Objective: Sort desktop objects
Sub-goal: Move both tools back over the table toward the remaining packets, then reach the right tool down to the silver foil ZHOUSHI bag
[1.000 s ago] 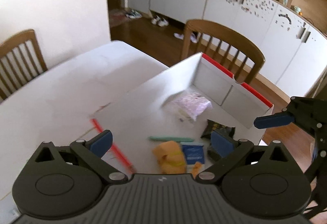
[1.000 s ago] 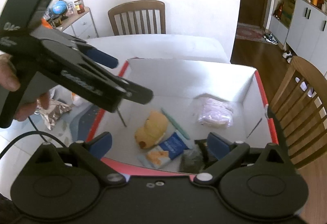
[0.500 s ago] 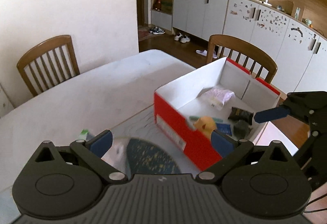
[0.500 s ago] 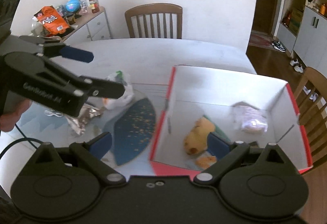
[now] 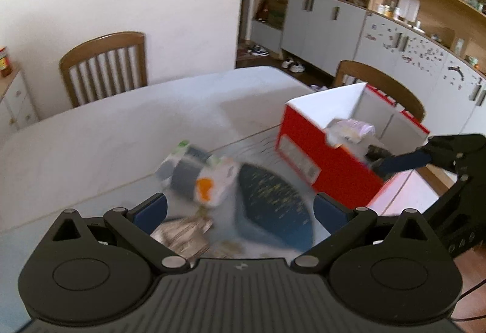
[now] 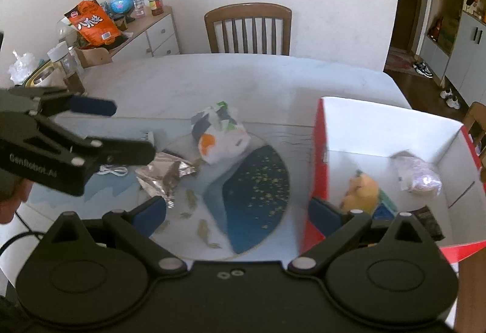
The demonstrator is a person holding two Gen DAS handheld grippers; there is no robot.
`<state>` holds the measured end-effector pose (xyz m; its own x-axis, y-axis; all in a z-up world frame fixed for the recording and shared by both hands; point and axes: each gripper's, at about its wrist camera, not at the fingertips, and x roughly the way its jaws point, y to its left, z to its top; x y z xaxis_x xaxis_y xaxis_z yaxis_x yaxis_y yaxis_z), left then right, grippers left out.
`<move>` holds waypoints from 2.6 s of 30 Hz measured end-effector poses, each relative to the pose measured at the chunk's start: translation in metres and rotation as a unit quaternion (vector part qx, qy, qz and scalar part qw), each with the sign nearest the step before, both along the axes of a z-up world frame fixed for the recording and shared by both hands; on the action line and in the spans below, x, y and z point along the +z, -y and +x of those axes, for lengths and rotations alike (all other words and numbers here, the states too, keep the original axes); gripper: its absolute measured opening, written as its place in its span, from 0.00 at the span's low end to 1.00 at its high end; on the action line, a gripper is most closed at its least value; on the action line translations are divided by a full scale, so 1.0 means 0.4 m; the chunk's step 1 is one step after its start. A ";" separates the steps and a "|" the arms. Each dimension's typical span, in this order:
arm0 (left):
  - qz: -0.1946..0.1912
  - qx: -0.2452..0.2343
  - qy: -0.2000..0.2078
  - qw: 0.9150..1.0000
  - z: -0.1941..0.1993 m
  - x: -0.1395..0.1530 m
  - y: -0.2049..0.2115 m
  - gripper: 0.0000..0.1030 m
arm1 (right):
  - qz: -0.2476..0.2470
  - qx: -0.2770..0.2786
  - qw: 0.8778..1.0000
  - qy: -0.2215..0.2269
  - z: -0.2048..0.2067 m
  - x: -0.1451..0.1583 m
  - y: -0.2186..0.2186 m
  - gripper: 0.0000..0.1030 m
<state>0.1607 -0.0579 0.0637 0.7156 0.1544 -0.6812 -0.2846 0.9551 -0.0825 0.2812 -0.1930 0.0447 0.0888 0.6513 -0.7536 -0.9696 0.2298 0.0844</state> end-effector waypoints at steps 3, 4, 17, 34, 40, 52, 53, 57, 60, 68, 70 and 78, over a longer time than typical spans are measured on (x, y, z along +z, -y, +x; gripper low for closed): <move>-0.001 0.024 -0.005 1.000 -0.048 -0.026 -0.029 1.00 | -0.003 0.003 1.000 -0.002 -0.034 -0.015 -0.024 0.98; 0.000 0.034 -0.006 0.999 -0.064 -0.035 -0.040 1.00 | -0.004 0.003 1.000 -0.003 -0.044 -0.019 -0.031 0.98; -0.004 0.102 -0.021 0.995 -0.192 -0.135 -0.152 1.00 | -0.012 0.000 1.000 -0.005 -0.126 -0.068 -0.119 1.00; -0.012 0.148 -0.050 0.988 -0.212 -0.267 -0.227 1.00 | -0.030 -0.010 0.999 -0.019 -0.161 -0.141 -0.226 1.00; 0.002 0.164 -0.058 0.985 -0.191 -0.306 -0.248 1.00 | -0.040 0.001 0.999 -0.022 -0.180 -0.167 -0.276 1.00; 0.040 0.228 -0.075 0.970 -0.150 -0.349 -0.236 1.00 | -0.059 0.003 0.998 -0.030 -0.190 -0.206 -0.363 1.00; 0.043 0.232 -0.075 0.969 -0.148 -0.350 -0.235 1.00 | -0.060 0.005 0.998 -0.031 -0.192 -0.208 -0.369 1.00; 0.046 0.242 -0.073 0.966 -0.143 -0.356 -0.238 1.00 | -0.067 0.013 0.997 -0.029 -0.202 -0.218 -0.390 1.00; 0.047 0.239 -0.074 0.967 -0.129 -0.356 -0.235 1.00 | -0.077 0.021 0.996 -0.028 -0.211 -0.227 -0.405 1.00; 0.014 0.257 -0.070 0.964 -0.129 -0.359 -0.250 1.00 | -0.096 0.022 0.995 -0.030 -0.214 -0.245 -0.437 0.98; 0.011 0.257 -0.072 0.964 -0.125 -0.358 -0.251 1.00 | -0.102 0.017 0.994 -0.028 -0.211 -0.254 -0.445 0.97; 0.005 0.247 -0.070 0.966 -0.123 -0.353 -0.252 0.93 | -0.124 0.006 0.991 -0.041 -0.200 -0.286 -0.465 0.87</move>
